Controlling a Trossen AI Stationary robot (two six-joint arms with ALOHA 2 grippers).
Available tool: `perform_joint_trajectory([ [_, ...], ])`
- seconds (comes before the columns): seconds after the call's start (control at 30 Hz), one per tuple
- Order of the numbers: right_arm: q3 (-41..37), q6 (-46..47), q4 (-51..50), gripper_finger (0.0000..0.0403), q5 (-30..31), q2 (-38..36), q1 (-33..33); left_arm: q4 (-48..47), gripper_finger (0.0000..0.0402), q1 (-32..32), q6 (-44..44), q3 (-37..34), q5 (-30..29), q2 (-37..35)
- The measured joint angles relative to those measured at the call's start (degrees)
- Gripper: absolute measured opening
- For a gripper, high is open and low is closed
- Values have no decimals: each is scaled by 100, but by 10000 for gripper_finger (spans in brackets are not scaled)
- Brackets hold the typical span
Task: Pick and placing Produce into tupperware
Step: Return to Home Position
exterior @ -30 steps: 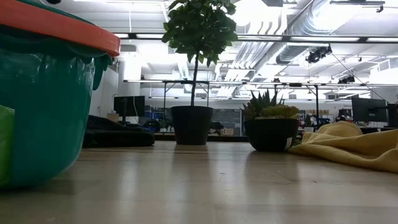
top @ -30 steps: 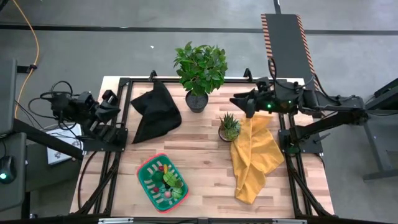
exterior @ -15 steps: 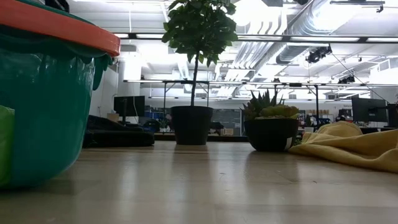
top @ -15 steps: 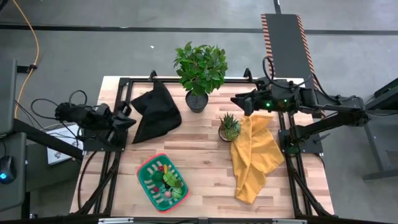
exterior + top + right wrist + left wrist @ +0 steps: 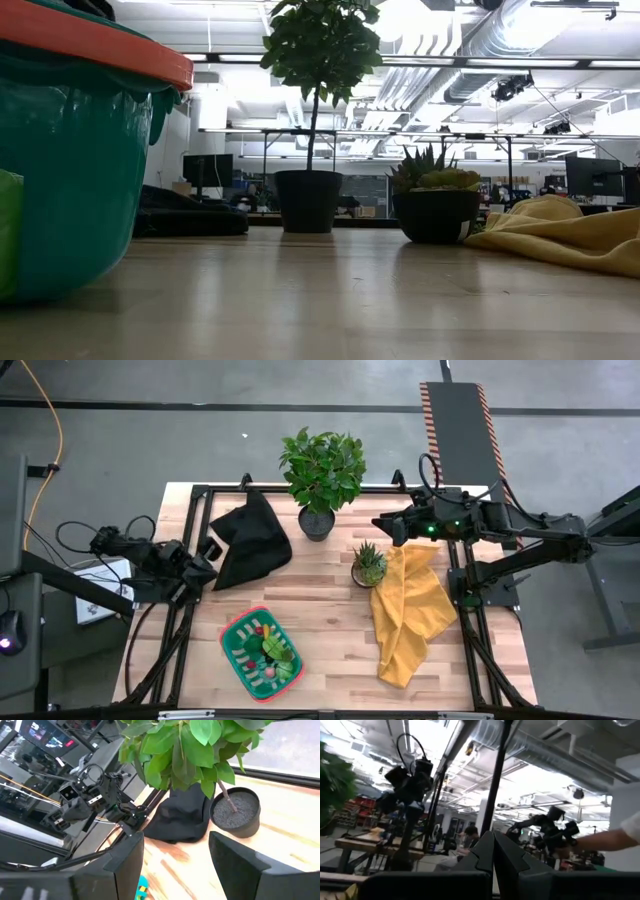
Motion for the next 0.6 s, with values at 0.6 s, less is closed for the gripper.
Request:
perform_joint_trajectory([
  [0.6,0,44,-33,216,0,0,2,-773,0,2266,-1305,-222,1550,2],
])
